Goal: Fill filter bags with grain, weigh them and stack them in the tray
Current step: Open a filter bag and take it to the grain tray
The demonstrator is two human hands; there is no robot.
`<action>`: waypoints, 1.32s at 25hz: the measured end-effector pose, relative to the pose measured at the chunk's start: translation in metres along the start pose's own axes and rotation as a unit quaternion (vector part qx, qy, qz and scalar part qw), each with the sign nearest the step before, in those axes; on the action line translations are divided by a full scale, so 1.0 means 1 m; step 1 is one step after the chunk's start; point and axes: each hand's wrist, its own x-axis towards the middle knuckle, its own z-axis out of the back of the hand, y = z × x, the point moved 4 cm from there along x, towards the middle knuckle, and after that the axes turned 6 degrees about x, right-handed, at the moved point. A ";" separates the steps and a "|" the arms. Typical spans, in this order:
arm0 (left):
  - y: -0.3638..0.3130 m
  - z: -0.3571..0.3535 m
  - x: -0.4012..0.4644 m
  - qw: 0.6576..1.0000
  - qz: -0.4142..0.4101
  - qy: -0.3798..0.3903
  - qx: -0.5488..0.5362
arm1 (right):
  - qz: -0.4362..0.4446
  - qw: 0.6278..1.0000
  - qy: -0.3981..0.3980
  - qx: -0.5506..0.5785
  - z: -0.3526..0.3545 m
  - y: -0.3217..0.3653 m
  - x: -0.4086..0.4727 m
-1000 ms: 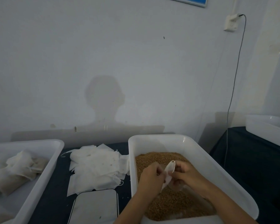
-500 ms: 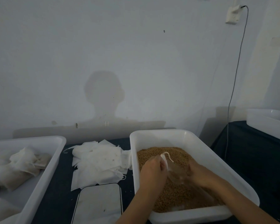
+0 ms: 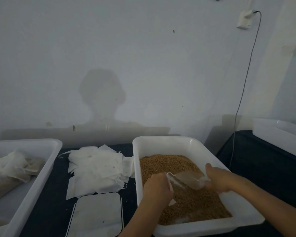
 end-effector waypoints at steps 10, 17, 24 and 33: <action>-0.001 0.007 -0.001 0.998 0.007 -0.062 -0.020 | 0.049 0.998 -0.039 -0.001 -0.002 0.011 0.058; 0.002 0.007 0.001 0.996 0.023 -0.071 -0.043 | 0.108 0.983 -0.083 0.123 -0.015 0.029 0.090; 0.003 0.019 0.003 0.989 0.046 -0.115 -0.084 | 0.124 0.976 -0.059 0.170 0.015 -0.005 0.033; 0.003 0.018 0.006 0.996 0.053 -0.067 0.026 | 0.210 0.954 -0.006 0.215 0.023 -0.025 -0.065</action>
